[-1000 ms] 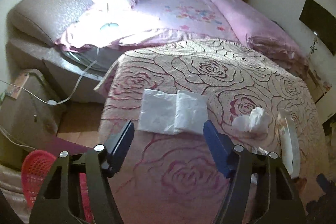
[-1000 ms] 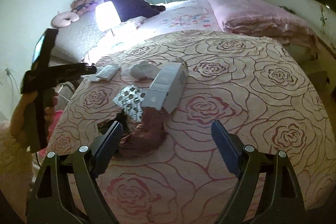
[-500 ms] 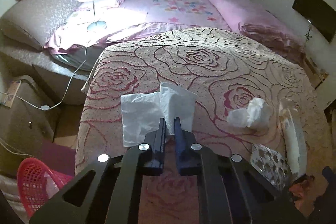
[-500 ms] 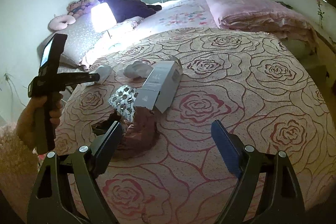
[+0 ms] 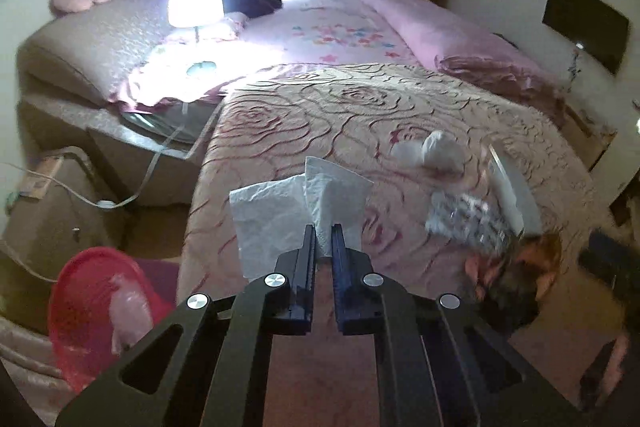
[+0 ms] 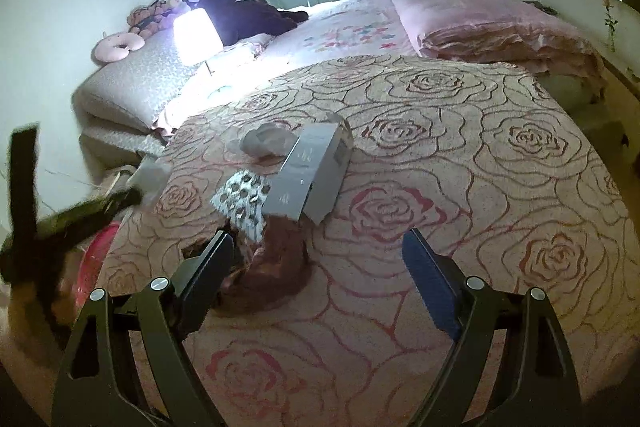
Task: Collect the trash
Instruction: 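Grasp the grey cosmetic box with the right tool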
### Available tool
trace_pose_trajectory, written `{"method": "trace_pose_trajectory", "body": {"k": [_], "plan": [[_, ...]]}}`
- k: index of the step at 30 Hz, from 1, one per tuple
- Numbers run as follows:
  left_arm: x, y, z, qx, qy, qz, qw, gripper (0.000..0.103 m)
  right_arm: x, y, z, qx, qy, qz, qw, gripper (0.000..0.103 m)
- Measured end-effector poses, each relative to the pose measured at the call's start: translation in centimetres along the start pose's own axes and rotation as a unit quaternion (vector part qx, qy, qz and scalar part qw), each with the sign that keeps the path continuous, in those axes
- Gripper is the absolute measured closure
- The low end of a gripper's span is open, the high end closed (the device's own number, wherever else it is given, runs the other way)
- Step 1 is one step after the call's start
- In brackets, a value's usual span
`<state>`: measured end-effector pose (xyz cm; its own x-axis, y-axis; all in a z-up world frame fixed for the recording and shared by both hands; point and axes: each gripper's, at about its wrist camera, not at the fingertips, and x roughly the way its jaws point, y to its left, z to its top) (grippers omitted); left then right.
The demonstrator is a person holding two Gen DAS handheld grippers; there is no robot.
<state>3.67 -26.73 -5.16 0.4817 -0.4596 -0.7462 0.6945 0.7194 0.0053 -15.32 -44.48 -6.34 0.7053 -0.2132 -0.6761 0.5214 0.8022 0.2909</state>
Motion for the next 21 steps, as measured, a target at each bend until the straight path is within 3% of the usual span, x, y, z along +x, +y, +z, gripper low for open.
{"method": "trace_pose_trajectory", "body": {"k": [6,15,21], "plan": [[-1.0,0.2,-2.1,-0.018,0.000,-0.005,0.9998,0.096,1.9,0.1,2.6,-0.007,-0.004,-0.019,1.000,0.020],[-1.0,0.7,-2.9,-0.025,0.005,-0.004,0.9997,0.096,6.5,0.0,5.1,0.024,0.038,-0.010,0.999,0.020],[-0.6,1.3,-3.2,-0.033,0.009,-0.004,0.9994,0.096,9.0,1.3,5.0,-0.008,0.068,-0.029,0.997,0.034]]}}
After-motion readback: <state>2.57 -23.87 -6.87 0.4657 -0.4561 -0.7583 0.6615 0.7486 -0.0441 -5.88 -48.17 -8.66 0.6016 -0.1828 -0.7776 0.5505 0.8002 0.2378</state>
